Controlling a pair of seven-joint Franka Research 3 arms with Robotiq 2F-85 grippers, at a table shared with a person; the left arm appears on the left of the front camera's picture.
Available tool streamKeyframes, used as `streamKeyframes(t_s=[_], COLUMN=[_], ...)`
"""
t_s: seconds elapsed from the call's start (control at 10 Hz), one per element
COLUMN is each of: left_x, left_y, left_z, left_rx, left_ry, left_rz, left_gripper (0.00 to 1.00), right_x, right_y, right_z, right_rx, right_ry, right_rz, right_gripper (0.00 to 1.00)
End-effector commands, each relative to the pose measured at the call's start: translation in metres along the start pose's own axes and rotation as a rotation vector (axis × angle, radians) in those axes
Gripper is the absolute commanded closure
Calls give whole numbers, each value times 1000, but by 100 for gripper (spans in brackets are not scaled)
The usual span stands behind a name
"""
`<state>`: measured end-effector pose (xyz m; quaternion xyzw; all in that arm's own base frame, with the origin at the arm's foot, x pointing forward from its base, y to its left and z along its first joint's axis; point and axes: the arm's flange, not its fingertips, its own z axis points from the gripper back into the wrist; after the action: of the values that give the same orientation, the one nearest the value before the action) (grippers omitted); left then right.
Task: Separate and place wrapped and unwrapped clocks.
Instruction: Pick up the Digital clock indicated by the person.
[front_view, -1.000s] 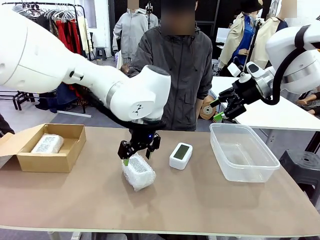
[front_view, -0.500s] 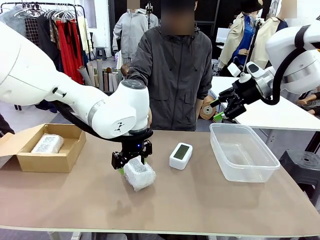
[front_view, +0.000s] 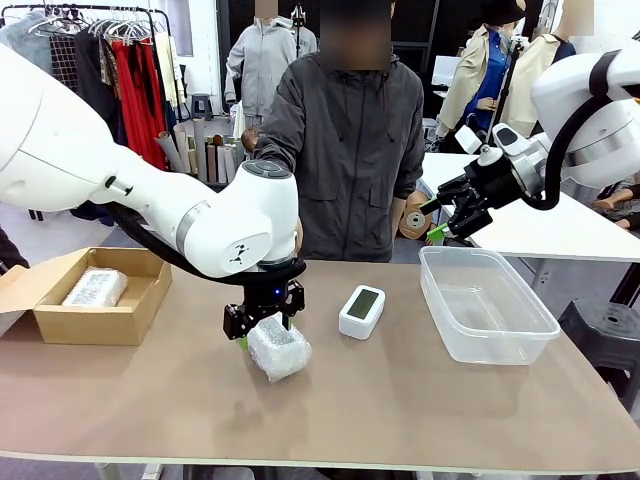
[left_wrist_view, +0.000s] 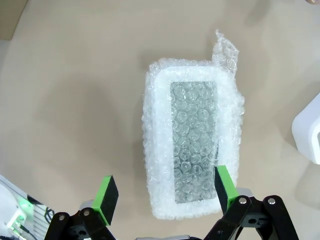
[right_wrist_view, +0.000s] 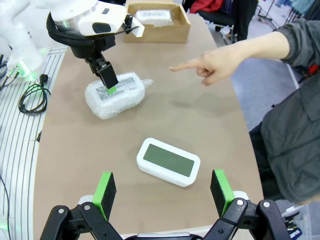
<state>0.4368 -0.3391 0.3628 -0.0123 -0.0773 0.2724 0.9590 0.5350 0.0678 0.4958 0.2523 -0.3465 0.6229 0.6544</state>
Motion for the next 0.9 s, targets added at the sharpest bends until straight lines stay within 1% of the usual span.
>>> streamKeyframes(t_s=[0.0, 0.2, 0.8], left_x=[4, 9, 24], left_y=[-13, -21, -21], left_z=[2, 3, -12], left_rx=[-14, -36, -45], left_ry=[37, 38, 67], left_rz=[38, 66, 152], left_gripper=[0, 0, 0], right_x=[1, 1, 1], right_y=[0, 0, 0], right_z=[1, 1, 1], right_rx=[-7, -7, -7], right_ry=[4, 4, 4], right_rz=[7, 7, 7], right_gripper=[0, 0, 0])
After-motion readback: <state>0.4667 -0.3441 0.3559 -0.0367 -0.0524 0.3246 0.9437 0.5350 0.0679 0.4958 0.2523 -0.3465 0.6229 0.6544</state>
